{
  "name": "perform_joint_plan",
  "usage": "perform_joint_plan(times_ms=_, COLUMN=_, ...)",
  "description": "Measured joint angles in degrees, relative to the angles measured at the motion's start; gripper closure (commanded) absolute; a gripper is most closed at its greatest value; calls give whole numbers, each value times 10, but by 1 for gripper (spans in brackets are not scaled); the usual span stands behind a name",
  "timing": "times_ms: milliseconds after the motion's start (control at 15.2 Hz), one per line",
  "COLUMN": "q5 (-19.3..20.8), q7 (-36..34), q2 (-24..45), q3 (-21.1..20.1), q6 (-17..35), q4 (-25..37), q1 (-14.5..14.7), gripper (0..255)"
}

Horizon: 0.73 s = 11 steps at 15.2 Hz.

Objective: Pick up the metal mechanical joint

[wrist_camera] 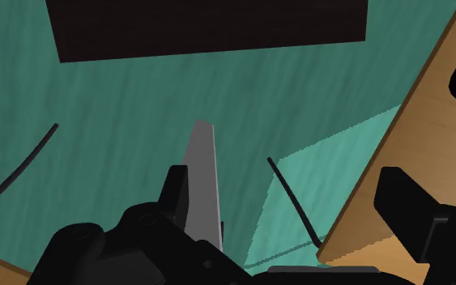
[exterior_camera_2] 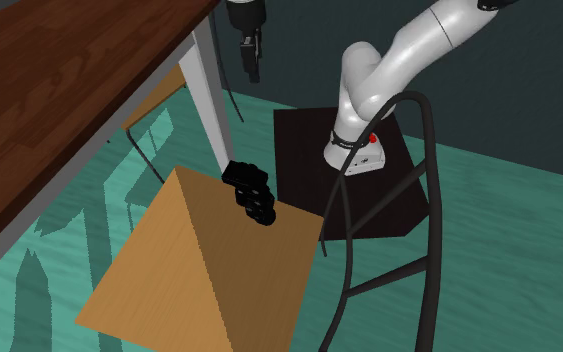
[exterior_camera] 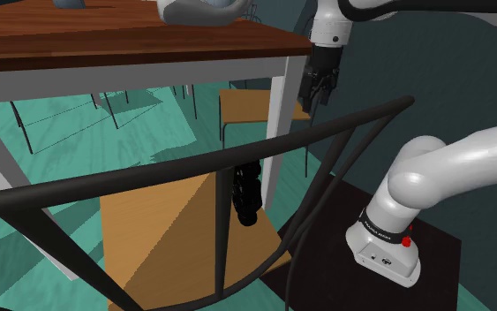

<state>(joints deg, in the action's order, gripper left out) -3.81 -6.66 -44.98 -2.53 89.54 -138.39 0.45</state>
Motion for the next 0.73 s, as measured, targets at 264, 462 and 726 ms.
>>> perform_joint_plan(times_ms=264, q5=-18, q7=-28, q2=16, q3=-26, q6=10, q4=5, q1=9, gripper=0)
perform_joint_plan(times_ms=462, q5=-45, q7=-71, q2=45, q3=-65, q6=24, q4=19, q1=23, gripper=0)
perform_joint_plan(times_ms=726, q5=-73, q7=-126, q2=86, q3=-114, q6=43, q4=41, q1=37, gripper=0)
